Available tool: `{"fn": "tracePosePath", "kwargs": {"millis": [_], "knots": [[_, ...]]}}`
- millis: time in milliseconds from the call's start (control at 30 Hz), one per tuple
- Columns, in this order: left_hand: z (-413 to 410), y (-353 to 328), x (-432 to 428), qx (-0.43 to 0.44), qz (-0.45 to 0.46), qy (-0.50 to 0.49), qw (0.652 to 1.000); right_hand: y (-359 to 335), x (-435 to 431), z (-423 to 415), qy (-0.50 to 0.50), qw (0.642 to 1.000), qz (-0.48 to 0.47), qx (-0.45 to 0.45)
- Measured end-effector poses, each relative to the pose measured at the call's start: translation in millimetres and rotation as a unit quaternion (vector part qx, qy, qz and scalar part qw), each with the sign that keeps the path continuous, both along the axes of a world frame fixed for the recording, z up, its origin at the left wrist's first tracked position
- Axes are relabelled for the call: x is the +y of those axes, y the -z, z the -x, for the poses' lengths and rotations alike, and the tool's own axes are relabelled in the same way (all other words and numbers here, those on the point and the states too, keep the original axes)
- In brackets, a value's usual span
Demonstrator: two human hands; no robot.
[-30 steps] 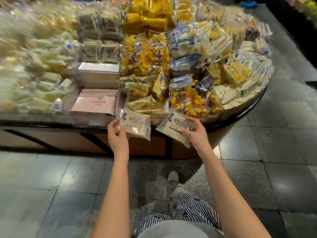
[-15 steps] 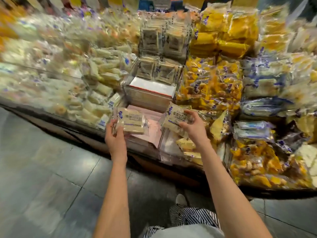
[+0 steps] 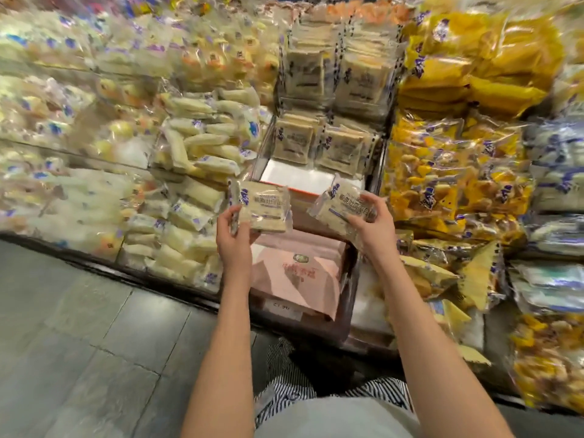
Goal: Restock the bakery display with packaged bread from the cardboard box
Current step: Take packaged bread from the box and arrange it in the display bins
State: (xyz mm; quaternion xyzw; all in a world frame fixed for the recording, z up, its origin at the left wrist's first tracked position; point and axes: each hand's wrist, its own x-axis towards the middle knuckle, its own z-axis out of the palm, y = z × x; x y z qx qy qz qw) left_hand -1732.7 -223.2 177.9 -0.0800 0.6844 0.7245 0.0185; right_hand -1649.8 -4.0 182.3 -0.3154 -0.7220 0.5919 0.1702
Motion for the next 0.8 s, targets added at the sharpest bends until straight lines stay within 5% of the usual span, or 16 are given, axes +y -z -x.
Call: {"fn": "tracePosePath", "kwargs": {"millis": [367, 800], "knots": [[114, 0, 30, 0.016, 0.006, 0.124, 0.992, 7, -1, 65, 0.133, 0.99, -0.05, 0.007], [183, 17, 105, -0.022, 0.031, 0.195, 0.98, 18, 33, 129, 0.099, 0.988, -0.101, -0.061]]}}
